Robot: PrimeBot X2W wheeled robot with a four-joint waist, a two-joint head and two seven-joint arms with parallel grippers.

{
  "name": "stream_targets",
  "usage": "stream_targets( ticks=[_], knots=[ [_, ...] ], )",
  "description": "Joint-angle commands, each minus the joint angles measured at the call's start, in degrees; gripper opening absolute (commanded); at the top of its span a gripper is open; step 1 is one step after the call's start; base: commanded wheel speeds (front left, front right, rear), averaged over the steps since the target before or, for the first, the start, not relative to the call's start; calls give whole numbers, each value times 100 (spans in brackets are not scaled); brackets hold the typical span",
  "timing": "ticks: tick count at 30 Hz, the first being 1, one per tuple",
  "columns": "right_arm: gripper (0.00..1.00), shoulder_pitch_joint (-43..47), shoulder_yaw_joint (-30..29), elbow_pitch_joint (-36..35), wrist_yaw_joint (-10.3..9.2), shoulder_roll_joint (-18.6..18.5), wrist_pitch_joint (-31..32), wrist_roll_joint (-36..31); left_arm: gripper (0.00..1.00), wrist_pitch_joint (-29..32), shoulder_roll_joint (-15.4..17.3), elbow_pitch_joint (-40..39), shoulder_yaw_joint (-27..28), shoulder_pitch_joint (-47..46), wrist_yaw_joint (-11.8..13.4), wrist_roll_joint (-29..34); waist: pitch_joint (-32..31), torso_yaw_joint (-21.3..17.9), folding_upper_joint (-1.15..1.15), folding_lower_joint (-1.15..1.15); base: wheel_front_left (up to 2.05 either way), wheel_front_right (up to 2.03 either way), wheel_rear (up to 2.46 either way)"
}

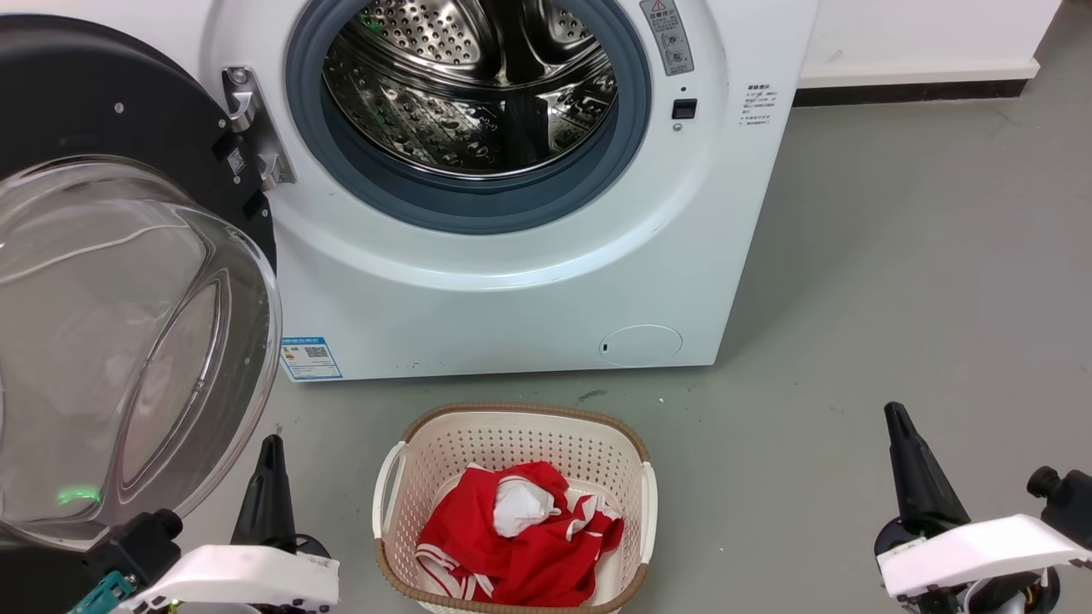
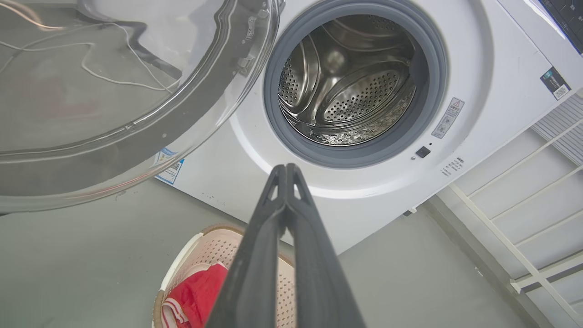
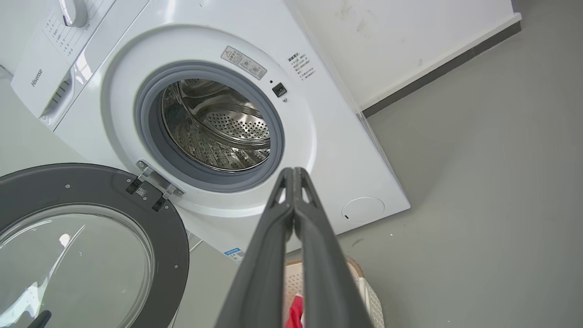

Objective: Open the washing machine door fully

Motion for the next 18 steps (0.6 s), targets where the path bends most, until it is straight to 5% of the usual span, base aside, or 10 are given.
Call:
stream_targets(
  ticks=[1, 18],
  knots=[
    [0, -195, -11, -28, -1, -52, 17, 198, 0, 35, 16, -38, 17, -176, -41, -184, -1, 3, 0, 0, 0, 0, 0],
    [0, -331, -61, 226, -1, -81, 200, 1579, 0, 370, 3, 200, 87, -345, -170, -1541, -21, 47, 0, 0, 0, 0, 0]
  ],
)
